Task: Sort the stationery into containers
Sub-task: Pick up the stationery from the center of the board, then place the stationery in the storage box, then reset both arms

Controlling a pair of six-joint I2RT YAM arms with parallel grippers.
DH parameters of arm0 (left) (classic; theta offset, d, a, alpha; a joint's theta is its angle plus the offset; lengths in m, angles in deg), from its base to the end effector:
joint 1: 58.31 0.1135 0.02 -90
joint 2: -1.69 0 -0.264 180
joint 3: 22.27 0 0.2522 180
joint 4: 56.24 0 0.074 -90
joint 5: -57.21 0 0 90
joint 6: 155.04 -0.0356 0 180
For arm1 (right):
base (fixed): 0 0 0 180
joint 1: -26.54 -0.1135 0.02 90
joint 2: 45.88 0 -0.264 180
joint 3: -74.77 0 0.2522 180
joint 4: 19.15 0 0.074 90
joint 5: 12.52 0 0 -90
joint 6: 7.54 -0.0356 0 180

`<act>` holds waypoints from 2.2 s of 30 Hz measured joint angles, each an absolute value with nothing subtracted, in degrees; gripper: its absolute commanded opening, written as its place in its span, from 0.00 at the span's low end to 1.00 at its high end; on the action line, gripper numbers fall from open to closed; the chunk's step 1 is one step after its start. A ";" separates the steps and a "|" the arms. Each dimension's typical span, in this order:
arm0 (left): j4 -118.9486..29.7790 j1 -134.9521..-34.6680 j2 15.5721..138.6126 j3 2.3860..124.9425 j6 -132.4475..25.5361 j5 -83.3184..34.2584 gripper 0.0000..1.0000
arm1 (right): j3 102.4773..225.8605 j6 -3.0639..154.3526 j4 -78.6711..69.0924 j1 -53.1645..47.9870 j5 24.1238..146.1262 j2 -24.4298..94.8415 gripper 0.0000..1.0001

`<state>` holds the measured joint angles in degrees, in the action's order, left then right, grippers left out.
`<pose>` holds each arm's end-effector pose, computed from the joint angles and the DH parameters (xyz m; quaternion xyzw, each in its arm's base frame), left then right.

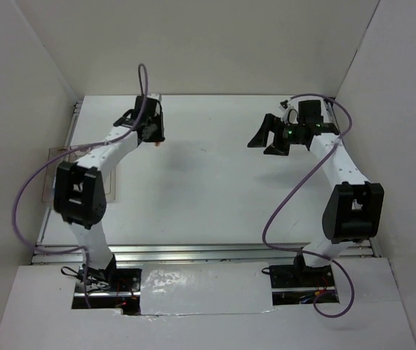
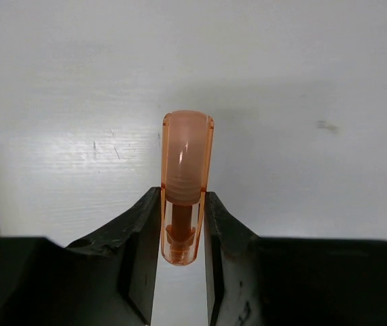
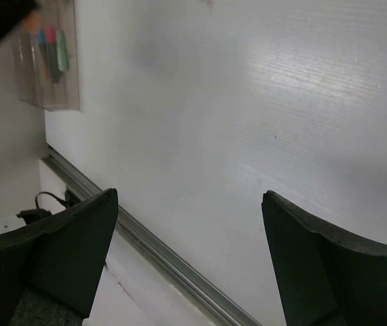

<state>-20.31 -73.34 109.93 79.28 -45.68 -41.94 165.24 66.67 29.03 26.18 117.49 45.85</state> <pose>0.4201 -0.1069 0.2609 -0.0665 0.9110 -0.0486 0.4042 0.3458 0.0251 0.2949 0.0008 0.8894 0.3635 0.2774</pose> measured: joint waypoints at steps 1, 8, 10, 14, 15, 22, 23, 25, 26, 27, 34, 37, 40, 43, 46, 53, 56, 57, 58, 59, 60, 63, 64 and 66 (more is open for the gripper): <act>-20.18 -73.16 106.59 78.89 -46.64 -40.61 0.00 | 165.26 67.41 29.60 25.72 117.03 45.72 0.93; -16.64 -56.20 90.76 78.96 -52.43 -30.77 0.00 | 165.26 71.69 33.53 23.77 114.02 45.63 0.92; -14.23 -50.43 90.72 78.52 -54.53 -30.07 0.00 | 165.31 72.50 34.36 23.64 113.06 45.63 0.92; -9.64 -44.01 90.68 72.86 -59.43 -27.25 0.00 | 165.48 73.51 35.54 22.77 111.81 45.65 0.92; -9.01 -43.55 90.61 71.00 -60.94 -26.42 0.00 | 165.50 73.64 35.78 22.44 111.55 45.69 0.92; -6.34 -43.85 89.93 64.20 -66.82 -25.00 0.00 | 166.01 74.49 36.31 20.91 110.13 46.59 0.92; -6.36 -43.63 89.96 64.07 -66.82 -25.00 0.00 | 166.01 74.56 36.31 20.82 109.87 46.61 0.92; -6.49 -42.87 90.04 63.96 -66.73 -25.00 0.00 | 166.05 74.69 36.39 20.74 109.56 46.61 0.92; -6.54 -42.23 90.35 63.96 -66.60 -25.04 0.00 | 166.14 74.69 36.50 20.74 109.45 46.66 0.92; -6.65 -41.54 90.76 63.96 -66.53 -25.04 0.00 | 166.23 74.71 36.59 20.71 109.34 46.72 0.92; -6.67 -37.40 96.60 63.66 -66.34 -23.99 0.14 | 166.55 74.91 36.88 20.67 109.06 47.38 0.92; -6.41 -37.01 97.54 63.31 -66.38 -22.75 0.25 | 166.62 74.91 37.12 20.67 109.06 47.40 0.92; -6.49 -37.01 97.56 63.31 -66.45 -21.41 0.36 | 166.66 74.93 37.29 20.67 108.93 47.47 0.92; -6.45 -37.05 97.56 63.33 -66.73 -20.43 0.49 | 166.66 74.93 37.40 20.65 108.66 47.55 0.92; -6.41 -37.05 97.56 63.39 -66.64 -20.06 0.55 | 166.66 74.93 37.53 20.63 108.51 47.62 0.92; -4.11 -36.73 95.88 65.19 -66.66 -19.14 0.57 | 167.27 74.95 37.84 20.41 108.40 47.66 0.93; -3.46 -36.25 91.64 66.72 -66.66 -15.99 0.62 | 167.38 75.13 37.84 20.39 108.31 47.66 0.93; -3.48 -36.33 89.54 67.66 -66.69 -15.19 0.67 | 167.38 75.15 37.86 20.39 108.25 47.66 0.93; -3.43 -37.05 87.62 68.90 -66.55 -14.99 0.72 | 167.38 75.26 37.90 20.39 108.23 47.66 0.93; -3.50 -38.41 85.80 70.34 -66.58 -14.88 0.74 | 167.38 75.43 37.95 20.39 108.23 47.66 0.93; -3.56 -40.55 84.32 71.87 -66.60 -14.90 0.81 | 167.41 75.74 37.99 20.39 108.12 47.66 0.93; -5.29 -49.62 81.02 74.87 -66.69 -14.66 0.93 | 167.69 76.96 38.82 20.36 107.26 47.66 0.94; -5.64 -52.46 80.51 74.91 -66.55 -14.88 0.99 | 167.73 77.60 39.13 20.34 106.70 47.62 0.96; -5.82 -58.19 80.34 74.26 -66.40 -15.82 0.99 | 167.71 79.02 39.83 20.32 104.88 47.55 0.99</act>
